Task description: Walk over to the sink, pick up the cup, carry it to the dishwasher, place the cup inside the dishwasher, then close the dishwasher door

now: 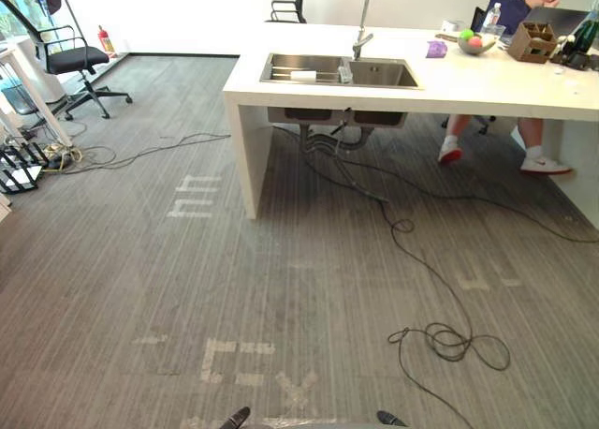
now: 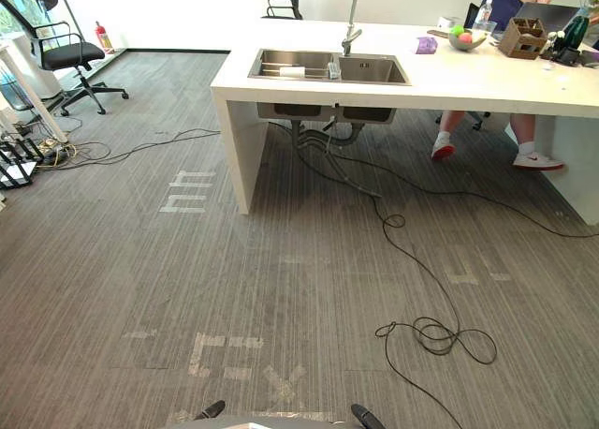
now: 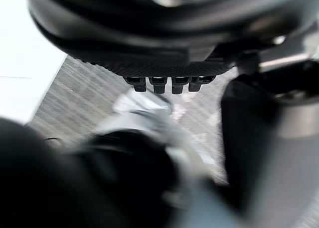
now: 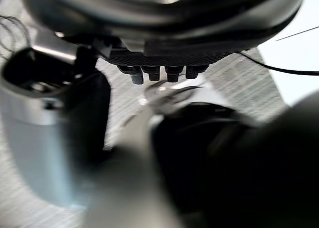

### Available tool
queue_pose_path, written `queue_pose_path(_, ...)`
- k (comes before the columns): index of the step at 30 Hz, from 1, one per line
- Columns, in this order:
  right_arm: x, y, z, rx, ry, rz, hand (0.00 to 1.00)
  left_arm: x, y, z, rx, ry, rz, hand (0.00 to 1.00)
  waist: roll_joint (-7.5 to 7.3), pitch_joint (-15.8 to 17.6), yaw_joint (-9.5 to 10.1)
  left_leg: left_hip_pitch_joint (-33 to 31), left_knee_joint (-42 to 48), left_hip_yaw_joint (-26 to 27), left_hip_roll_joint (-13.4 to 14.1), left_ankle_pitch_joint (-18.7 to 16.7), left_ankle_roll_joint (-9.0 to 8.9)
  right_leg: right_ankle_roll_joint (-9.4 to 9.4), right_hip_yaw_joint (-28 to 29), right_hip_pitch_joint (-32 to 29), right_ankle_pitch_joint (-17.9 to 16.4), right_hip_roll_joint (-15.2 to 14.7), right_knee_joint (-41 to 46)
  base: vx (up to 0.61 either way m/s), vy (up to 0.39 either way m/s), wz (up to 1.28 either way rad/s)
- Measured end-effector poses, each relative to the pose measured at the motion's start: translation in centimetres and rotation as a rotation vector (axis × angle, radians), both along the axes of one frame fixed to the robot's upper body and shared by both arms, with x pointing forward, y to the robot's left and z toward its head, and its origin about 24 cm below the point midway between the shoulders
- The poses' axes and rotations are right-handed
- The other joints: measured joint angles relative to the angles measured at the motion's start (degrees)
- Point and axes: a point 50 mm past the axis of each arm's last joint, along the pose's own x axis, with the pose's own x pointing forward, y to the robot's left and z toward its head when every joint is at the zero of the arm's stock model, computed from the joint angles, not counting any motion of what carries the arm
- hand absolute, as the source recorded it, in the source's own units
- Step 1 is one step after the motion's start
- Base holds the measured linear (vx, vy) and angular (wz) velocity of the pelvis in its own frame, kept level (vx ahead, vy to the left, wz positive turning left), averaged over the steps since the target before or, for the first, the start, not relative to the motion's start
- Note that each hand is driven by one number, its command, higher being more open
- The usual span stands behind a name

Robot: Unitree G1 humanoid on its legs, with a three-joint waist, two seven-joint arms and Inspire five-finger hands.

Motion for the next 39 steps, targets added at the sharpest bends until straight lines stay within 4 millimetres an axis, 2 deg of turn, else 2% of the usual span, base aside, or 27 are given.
queue_pose_path(4, 2.3, -0.3, 0.2, -0.238, -0.129, 0.294, 1.00, 0.7, -0.6, -0.1, 0.020, -0.052, -0.022, 1.00, -0.43, -0.1, 0.18, 2.3, -4.2, -0.4, 0.0, 1.7, -0.19, 0.16, -0.8, 1.0, 0.0, 0.2, -1.2, 0.05, -0.020, 0.07)
queue_pose_path(8, 4.0, 0.1, 0.5, -0.294, -0.218, 0.492, 1.00, 1.1, -0.5, 0.0, 0.057, -0.082, -0.067, 1.00, -0.67, 0.2, 0.28, 2.8, -6.0, -1.5, -0.2, 2.6, -0.26, 0.61, -2.0, 1.2, -0.3, 0.1, -1.4, 0.03, -0.017, 0.15)
queue_pose_path(15, 4.2, 0.3, 0.4, -0.218, -0.184, 0.482, 1.00, 1.3, -0.3, 0.0, 0.117, -0.091, -0.085, 1.00, -0.80, 0.3, 0.56, 4.3, -7.5, -1.1, -0.3, 2.8, -0.24, 0.87, -1.6, 2.1, -0.5, 0.0, -1.8, -0.01, -0.004, -0.03)
queue_pose_path(21, 3.8, 0.3, 0.3, -0.194, -0.203, 0.368, 1.00, 1.1, -0.3, 0.0, 0.146, -0.116, -0.027, 1.00, -1.01, 0.4, 0.60, 4.4, -7.6, -1.0, -0.4, 2.8, -0.24, 0.87, -1.5, 2.1, -0.5, 0.0, -1.8, 0.00, 0.000, 0.00)
queue_pose_path(31, 4.2, 0.7, 0.6, -0.188, -0.308, 0.260, 1.00, 0.9, -0.1, 0.0, 0.188, -0.121, 0.006, 1.00, -1.40, 0.6, 0.58, 4.7, -8.5, -3.0, -0.7, 3.7, -0.21, 1.33, -3.4, 2.6, -0.9, -0.5, -1.4, -0.04, -0.023, 0.09)
queue_pose_path(33, 4.4, 0.7, 0.7, -0.192, -0.322, 0.256, 1.00, 1.0, -0.1, 0.1, 0.192, -0.125, 0.011, 1.00, -1.69, 0.9, 0.53, 4.6, -7.8, -3.8, -1.2, 3.3, -0.21, 1.79, -4.5, 1.5, -3.4, -1.5, 2.6, -0.05, 0.000, 0.33)
queue_pose_path(35, 4.9, 1.4, 0.8, -0.194, -0.354, 0.213, 1.00, 1.2, 0.6, 0.2, 0.208, -0.136, 0.022, 1.00, -3.76, 2.3, 0.40, 3.4, -2.7, -4.1, -3.5, 0.1, 1.46, 4.44, -6.6, -2.1, -11.0, -6.4, 15.4, -0.04, 0.049, 0.61)
queue_pose_path(36, 5.1, 1.7, 0.8, -0.192, -0.364, 0.200, 1.00, 1.3, 1.0, 0.3, 0.218, -0.139, 0.028, 1.00, -4.76, 2.5, 0.50, 3.0, -1.1, -4.2, -4.8, -0.9, 2.01, 4.51, -7.2, -3.4, -13.0, -8.7, 20.2, -0.01, 0.054, 0.49)
queue_pose_path(37, 5.3, 1.6, 0.9, -0.196, -0.375, 0.194, 1.00, 1.3, 1.2, 0.4, 0.221, -0.140, 0.038, 1.00, -5.04, 2.7, 0.67, 2.9, -0.5, -4.3, -5.6, -1.4, 2.48, 4.54, -7.3, -4.6, -13.9, -10.0, 24.2, 0.00, 0.062, 0.15)
queue_pose_path(38, 6.5, 2.1, 1.2, -0.190, -0.411, 0.174, 1.00, 1.2, 1.1, 0.3, 0.220, -0.134, 0.042, 1.00, -4.96, 3.7, 1.24, 3.2, 1.0, -4.0, -6.2, -2.2, 3.33, 3.44, -6.6, -9.6, -12.6, -12.7, 35.9, 0.00, 0.082, 0.02)
queue_pose_path(39, 7.1, 2.1, 1.4, -0.206, -0.438, 0.167, 1.00, 1.1, 1.1, 0.3, 0.222, -0.132, 0.043, 1.00, -4.31, 4.6, 1.07, 4.1, 1.4, -4.1, -6.2, -2.3, 4.07, 2.57, -5.4, -11.8, -11.9, -13.1, 40.9, 0.00, 0.087, -0.02)
